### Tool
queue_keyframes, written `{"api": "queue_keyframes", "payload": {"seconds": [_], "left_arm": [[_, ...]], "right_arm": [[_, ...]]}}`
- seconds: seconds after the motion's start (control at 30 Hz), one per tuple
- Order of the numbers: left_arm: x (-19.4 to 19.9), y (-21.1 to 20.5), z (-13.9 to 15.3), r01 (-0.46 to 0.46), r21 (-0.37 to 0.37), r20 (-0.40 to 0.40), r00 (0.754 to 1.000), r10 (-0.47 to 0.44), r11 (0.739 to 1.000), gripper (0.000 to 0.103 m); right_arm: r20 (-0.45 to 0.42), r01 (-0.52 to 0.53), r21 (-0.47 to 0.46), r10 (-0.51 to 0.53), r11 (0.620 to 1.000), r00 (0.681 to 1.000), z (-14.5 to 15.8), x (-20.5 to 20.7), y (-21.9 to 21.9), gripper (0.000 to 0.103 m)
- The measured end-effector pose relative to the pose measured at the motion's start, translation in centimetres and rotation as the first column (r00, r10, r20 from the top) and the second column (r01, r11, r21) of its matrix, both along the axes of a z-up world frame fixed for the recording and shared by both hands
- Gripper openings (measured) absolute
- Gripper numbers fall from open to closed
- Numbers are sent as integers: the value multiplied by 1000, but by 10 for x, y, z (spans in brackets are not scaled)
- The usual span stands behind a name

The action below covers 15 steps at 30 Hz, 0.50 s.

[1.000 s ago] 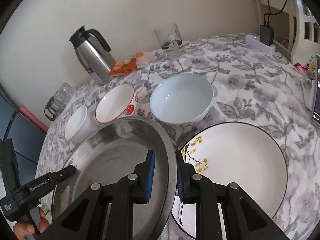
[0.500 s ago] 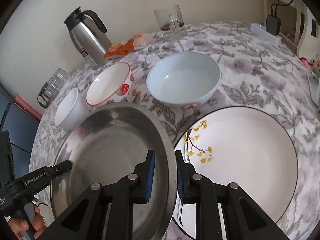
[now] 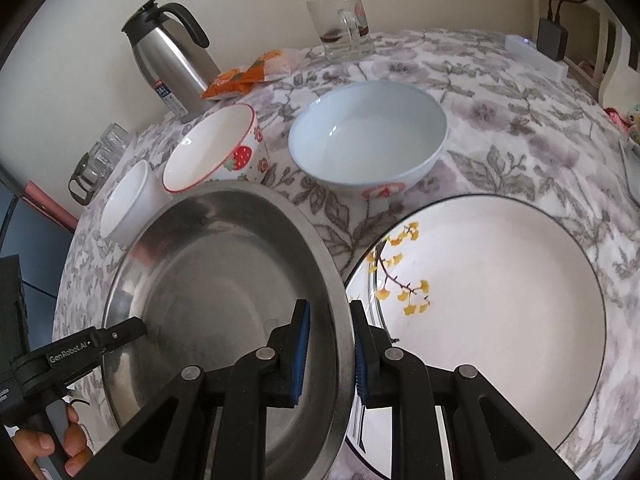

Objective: Organize plates and bowls

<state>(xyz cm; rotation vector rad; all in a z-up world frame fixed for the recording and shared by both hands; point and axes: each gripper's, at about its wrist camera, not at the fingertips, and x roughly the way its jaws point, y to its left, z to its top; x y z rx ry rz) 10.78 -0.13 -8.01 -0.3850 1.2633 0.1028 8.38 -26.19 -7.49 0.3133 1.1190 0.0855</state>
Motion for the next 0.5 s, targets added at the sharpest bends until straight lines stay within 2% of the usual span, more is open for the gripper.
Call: {"api": "queue_keyframes", "payload": {"seconds": [0.5], "left_arm": [[-2, 2, 7, -2, -4, 25, 1000, 2, 1000, 36]], "right_arm": [[13, 9, -1, -9, 1000, 1000, 5, 0, -2, 25]]}}
